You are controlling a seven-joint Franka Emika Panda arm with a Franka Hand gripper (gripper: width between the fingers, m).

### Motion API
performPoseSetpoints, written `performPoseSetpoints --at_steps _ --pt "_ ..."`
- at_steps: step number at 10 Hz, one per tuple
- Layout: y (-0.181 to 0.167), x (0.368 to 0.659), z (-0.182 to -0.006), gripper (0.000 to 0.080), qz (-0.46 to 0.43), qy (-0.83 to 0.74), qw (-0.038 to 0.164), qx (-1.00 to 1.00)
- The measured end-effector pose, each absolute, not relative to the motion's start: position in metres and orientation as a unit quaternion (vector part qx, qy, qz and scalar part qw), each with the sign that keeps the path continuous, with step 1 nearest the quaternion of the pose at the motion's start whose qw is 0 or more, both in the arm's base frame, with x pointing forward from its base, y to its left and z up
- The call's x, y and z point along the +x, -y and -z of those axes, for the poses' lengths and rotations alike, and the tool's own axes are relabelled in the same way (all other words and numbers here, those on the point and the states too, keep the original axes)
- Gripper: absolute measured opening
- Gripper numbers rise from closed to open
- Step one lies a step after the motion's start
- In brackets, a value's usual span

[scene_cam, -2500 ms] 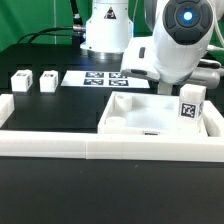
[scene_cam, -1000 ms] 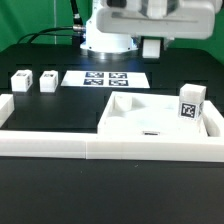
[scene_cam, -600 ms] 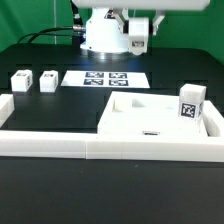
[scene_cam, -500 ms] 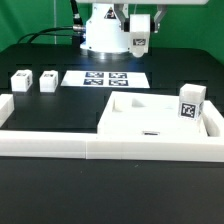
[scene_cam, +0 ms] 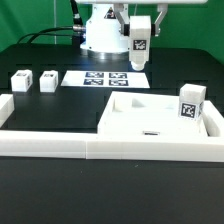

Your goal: Assemble square table

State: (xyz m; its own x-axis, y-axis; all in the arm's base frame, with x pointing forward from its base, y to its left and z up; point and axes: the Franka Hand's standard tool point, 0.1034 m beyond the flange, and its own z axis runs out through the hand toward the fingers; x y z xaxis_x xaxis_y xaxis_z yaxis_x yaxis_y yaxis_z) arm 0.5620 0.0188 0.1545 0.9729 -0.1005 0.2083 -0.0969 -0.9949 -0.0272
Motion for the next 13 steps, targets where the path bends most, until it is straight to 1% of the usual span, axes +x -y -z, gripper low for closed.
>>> performPoseSetpoints --at_steps 1,2,3,5,6,9,10,11,13 --pt "-0.006 0.58 -0.161 0.029 0.126 -0.039 0.004 -0.991" --pt "0.003 0.611 -0.174 0.029 0.179 -0.04 -0.006 -0.983" --pt "0.008 0.633 -0.188 0.029 0.248 -0.04 -0.017 -0.968" --pt "0.01 0.621 -0.18 0.029 0.309 -0.034 -0.032 -0.95" --pt "0.012 0.623 -0.18 0.029 0.328 -0.033 -0.038 -0.943" --pt "0.012 0.622 -0.178 0.029 0.325 -0.033 -0.038 -0.945" --pt "0.014 0.622 -0.177 0.029 0.324 -0.027 -0.041 -0.945" --pt "0.024 0.62 -0.171 0.029 0.318 -0.018 -0.048 -0.947" --pt "0.035 0.619 -0.162 0.029 0.273 -0.001 -0.047 -0.961"
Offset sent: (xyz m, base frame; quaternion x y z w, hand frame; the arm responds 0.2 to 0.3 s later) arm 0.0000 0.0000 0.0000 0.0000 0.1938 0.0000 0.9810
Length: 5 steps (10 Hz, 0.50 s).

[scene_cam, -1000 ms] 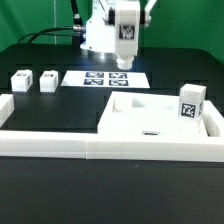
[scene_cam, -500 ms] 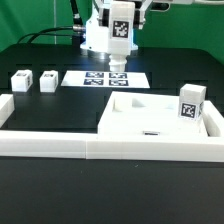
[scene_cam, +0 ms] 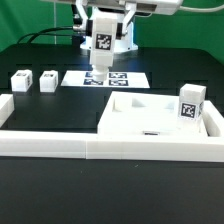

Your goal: Assemble square table

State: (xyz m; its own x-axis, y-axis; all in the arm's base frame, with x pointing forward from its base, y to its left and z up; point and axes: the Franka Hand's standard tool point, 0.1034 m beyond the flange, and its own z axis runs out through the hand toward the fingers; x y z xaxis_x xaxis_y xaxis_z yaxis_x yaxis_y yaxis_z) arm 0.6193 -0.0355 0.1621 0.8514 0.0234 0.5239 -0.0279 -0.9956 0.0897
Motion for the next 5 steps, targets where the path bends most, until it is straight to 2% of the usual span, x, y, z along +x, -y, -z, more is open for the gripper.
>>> performPoseSetpoints --at_steps 3,5 --pt "0.034 0.617 -0.137 0.029 -0.259 -0.021 0.055 0.964" --pt "0.018 0.614 -0.128 0.029 -0.274 -0.026 0.053 0.96"
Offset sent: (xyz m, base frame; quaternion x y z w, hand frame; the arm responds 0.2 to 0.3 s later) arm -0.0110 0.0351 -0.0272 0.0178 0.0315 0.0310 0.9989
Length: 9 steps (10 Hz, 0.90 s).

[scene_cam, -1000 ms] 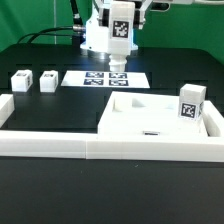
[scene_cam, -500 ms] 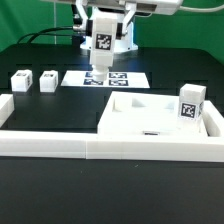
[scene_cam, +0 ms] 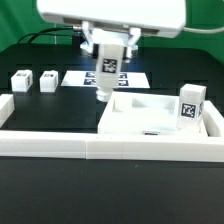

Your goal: Assemble square table

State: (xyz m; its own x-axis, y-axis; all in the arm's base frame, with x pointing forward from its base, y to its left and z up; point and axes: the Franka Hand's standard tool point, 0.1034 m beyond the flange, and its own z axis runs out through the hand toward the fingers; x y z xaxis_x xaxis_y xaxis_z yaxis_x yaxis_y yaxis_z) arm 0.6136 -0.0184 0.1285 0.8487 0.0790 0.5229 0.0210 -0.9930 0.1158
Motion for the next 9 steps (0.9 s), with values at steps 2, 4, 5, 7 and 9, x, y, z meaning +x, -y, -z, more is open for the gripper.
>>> performPoseSetpoints --at_steps 2,4,5,7,9 --pt "0.013 0.609 -0.127 0.029 -0.292 0.001 0.046 0.955" --pt "0.0 0.609 -0.127 0.029 -0.3 0.048 0.031 0.952" --pt "-0.019 0.605 -0.122 0.029 -0.286 0.105 0.009 0.952" --pt "-0.025 0.608 -0.127 0.029 -0.28 0.089 0.027 0.955" --pt "-0.023 0.607 -0.125 0.029 -0.278 0.091 0.028 0.956"
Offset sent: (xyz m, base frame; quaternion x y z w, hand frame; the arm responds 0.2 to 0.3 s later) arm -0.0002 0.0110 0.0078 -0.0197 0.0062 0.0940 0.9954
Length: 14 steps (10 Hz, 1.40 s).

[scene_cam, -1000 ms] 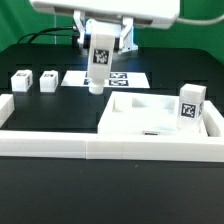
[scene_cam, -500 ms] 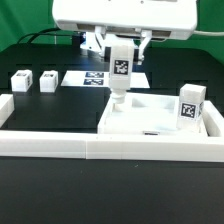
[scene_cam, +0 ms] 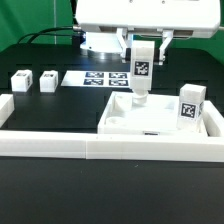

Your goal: Assemble square table

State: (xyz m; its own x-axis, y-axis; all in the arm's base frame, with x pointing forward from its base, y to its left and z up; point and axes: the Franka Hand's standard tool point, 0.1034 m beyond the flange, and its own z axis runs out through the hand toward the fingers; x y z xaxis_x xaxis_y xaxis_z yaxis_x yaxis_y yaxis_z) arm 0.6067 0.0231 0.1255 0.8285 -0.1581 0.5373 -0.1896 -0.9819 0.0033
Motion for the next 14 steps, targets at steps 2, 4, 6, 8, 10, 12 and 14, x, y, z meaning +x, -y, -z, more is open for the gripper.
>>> performPoseSetpoints --at_steps 2,4,6,8,10,12,14 --pt "-0.005 0.605 -0.126 0.029 -0.277 0.083 0.038 0.956" --pt "0.025 0.595 -0.114 0.029 -0.268 0.097 0.042 0.958" --pt "0.036 0.595 -0.114 0.029 -0.27 0.101 0.036 0.957" --pt "0.031 0.595 -0.112 0.029 -0.269 0.105 0.028 0.957" --pt "0.021 0.593 -0.102 0.029 -0.269 0.098 0.03 0.958" --pt "0.017 0.589 -0.089 0.029 -0.264 0.092 0.034 0.959" --pt "0.015 0.591 -0.088 0.029 -0.269 0.089 0.036 0.958"
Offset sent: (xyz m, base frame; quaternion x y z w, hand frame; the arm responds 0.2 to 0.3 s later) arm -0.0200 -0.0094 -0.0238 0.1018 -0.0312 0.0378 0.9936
